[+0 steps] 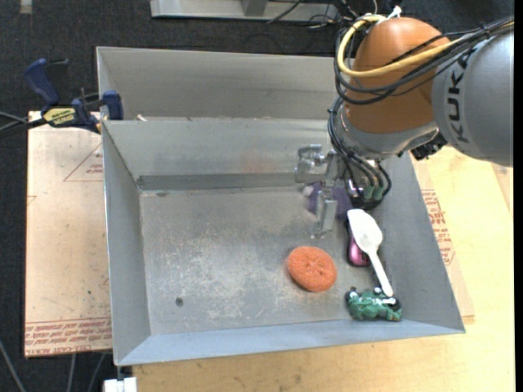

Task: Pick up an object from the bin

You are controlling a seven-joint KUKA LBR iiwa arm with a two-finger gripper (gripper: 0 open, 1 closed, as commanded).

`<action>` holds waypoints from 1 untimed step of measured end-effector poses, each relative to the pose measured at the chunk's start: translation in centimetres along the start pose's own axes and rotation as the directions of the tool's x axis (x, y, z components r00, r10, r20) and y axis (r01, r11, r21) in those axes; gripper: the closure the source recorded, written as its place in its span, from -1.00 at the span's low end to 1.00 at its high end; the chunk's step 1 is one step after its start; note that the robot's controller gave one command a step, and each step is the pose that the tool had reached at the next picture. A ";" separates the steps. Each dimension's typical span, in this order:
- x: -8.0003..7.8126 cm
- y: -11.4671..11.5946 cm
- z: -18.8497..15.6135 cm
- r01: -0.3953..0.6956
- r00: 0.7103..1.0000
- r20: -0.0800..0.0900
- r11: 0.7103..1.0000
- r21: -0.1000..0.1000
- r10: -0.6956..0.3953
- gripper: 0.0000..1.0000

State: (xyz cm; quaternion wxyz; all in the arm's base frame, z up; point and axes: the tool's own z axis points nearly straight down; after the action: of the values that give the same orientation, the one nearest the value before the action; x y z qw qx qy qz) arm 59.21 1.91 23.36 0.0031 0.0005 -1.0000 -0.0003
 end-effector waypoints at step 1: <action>-0.1 0.0 -0.5 0.000 1.000 0.008 1.000 0.000 0.000 -1.00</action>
Offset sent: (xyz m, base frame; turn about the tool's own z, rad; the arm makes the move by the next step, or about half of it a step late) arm -0.0641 -0.0744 -0.1636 -0.0913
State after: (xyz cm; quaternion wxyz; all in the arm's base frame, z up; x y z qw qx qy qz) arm 59.33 1.90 23.86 -0.0009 0.0003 -1.0000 -0.0005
